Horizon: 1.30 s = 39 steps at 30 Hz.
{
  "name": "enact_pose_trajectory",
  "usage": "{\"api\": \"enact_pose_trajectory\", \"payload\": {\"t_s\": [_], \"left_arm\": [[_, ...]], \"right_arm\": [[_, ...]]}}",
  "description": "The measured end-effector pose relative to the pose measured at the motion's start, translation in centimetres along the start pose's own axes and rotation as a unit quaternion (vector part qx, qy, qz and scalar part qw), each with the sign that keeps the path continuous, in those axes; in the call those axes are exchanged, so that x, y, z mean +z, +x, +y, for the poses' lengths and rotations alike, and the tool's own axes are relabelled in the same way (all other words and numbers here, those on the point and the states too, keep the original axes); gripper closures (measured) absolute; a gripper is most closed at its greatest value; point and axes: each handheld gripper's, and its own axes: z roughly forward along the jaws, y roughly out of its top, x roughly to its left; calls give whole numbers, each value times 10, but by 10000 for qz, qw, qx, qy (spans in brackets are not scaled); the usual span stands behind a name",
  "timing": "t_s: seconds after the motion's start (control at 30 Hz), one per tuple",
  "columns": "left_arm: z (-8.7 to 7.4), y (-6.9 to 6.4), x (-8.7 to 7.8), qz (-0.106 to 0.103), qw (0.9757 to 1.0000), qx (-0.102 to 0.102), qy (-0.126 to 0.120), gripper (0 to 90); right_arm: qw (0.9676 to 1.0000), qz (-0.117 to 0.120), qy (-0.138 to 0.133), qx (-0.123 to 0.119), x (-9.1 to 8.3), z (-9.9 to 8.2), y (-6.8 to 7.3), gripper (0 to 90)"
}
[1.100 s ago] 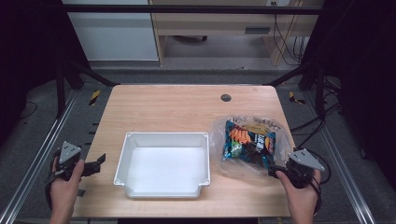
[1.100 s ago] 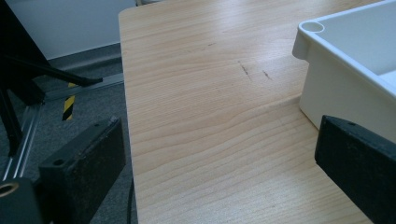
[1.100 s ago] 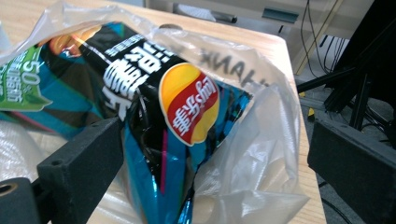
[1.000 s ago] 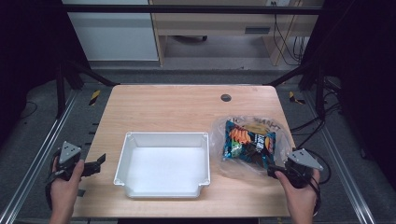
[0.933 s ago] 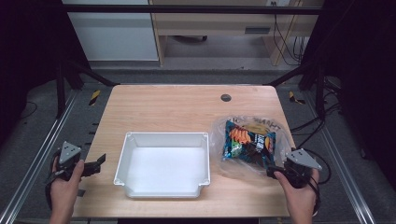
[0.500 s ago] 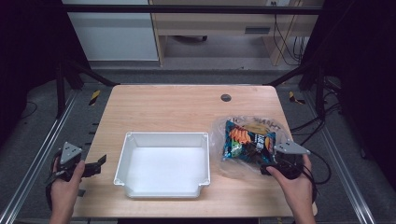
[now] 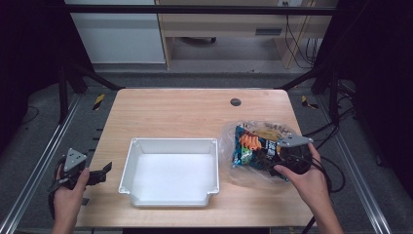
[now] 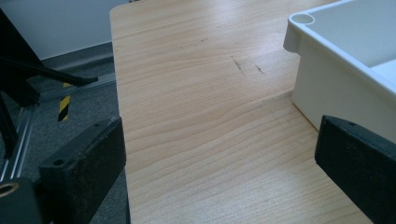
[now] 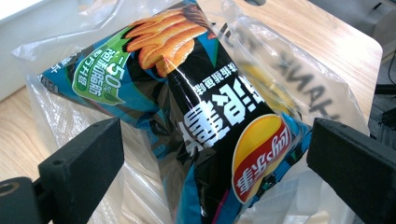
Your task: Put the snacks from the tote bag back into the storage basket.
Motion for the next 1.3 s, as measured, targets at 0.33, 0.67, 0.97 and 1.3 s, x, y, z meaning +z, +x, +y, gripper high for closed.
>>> {"api": "enact_pose_trajectory", "payload": {"t_s": [0.33, 0.67, 0.97, 1.3], "left_arm": [[0, 0, 1, -3, 10000, -3, -3, 19], [0, 0, 1, -34, 10000, 6, 17, 19], [0, -1, 2, -66, 10000, 19, 45, 19], [-1, -1, 3, -95, 9999, 44, 70, 19]], "right_arm": [[9989, 215, 207, -372, -4, 19, -8, 51], [9963, 412, 417, -628, 0, 31, -12, 58], [9922, 616, 599, -908, 6, 44, -17, 62], [9868, 834, 745, -1173, 16, 55, -16, 62]]}}
